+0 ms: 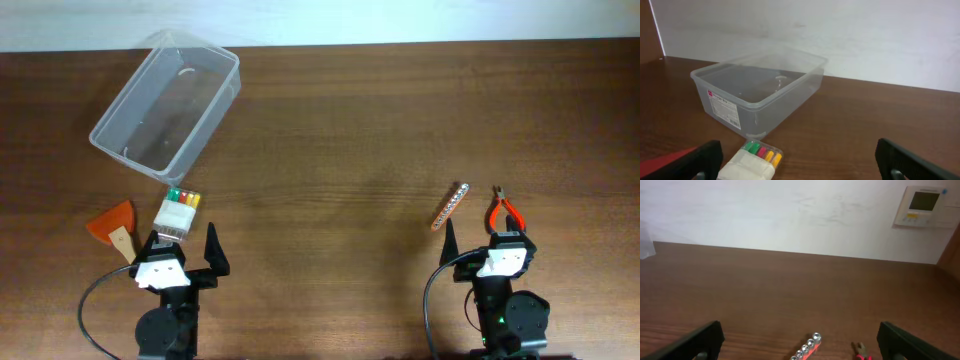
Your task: Pack container
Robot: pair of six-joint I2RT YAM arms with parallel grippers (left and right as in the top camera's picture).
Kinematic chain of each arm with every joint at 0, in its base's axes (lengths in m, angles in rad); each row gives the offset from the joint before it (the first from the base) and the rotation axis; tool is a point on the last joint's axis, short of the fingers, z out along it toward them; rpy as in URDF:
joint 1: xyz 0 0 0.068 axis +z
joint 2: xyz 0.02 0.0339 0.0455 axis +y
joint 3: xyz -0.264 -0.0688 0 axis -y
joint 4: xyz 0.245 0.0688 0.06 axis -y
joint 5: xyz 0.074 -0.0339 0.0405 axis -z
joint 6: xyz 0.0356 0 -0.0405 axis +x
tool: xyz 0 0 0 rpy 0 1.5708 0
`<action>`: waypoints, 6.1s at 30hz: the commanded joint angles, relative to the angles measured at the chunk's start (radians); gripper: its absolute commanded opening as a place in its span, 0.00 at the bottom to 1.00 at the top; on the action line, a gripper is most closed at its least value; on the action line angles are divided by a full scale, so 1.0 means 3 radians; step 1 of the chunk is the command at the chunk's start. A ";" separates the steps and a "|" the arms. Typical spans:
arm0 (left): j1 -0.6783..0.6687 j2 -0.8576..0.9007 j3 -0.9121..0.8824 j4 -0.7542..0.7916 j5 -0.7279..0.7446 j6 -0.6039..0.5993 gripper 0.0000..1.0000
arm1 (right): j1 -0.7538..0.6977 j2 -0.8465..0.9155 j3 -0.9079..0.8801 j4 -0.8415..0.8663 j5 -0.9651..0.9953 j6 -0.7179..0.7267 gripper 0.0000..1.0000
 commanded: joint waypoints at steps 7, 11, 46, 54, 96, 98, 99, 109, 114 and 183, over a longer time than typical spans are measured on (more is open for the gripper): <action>-0.0005 -0.0020 -0.0010 -0.0004 -0.0061 -0.0041 0.99 | 0.0032 -0.0025 -0.0014 -0.0033 -0.0005 0.0020 0.99; -0.0005 -0.0020 -0.0010 0.0001 -0.0076 -0.0041 0.99 | 0.0033 -0.0025 -0.0014 -0.0034 -0.0009 0.0031 0.99; 0.0001 0.2183 0.2162 -0.0131 0.0373 0.0537 0.99 | 0.0031 0.1887 0.1637 0.0161 -0.0217 0.0465 0.99; 0.0001 0.4285 0.4649 -0.1700 0.0568 0.0571 0.99 | 0.0033 0.3911 0.4403 -0.1577 -0.0398 0.0449 0.99; 0.0987 0.5549 0.5065 -0.2455 0.0393 -0.1054 0.44 | 0.0987 0.6196 0.6631 -0.3853 0.0081 -0.0061 0.82; 0.1052 0.5625 0.5065 -0.2509 0.0397 -0.1197 0.29 | 0.0987 0.6196 0.6631 -0.3857 0.0081 -0.0061 0.80; 0.1071 0.5655 0.5065 -0.2530 0.0406 -0.1239 0.28 | 0.0987 0.6196 0.6631 -0.3866 0.0081 -0.0061 0.80; 0.1406 0.6261 0.5065 -0.2818 0.0690 -0.1465 0.53 | 0.0838 0.6196 0.6630 -0.3952 0.0080 -0.0060 0.86; 0.1405 0.6289 0.5065 -0.2702 0.0698 -0.1517 0.53 | 0.0771 0.6196 0.6631 -0.3989 0.0066 -0.0058 0.87; 0.0079 0.6579 0.5651 -0.3038 0.1378 -0.0858 0.02 | 0.0043 0.6190 0.6631 -0.4087 0.0065 -0.0058 0.93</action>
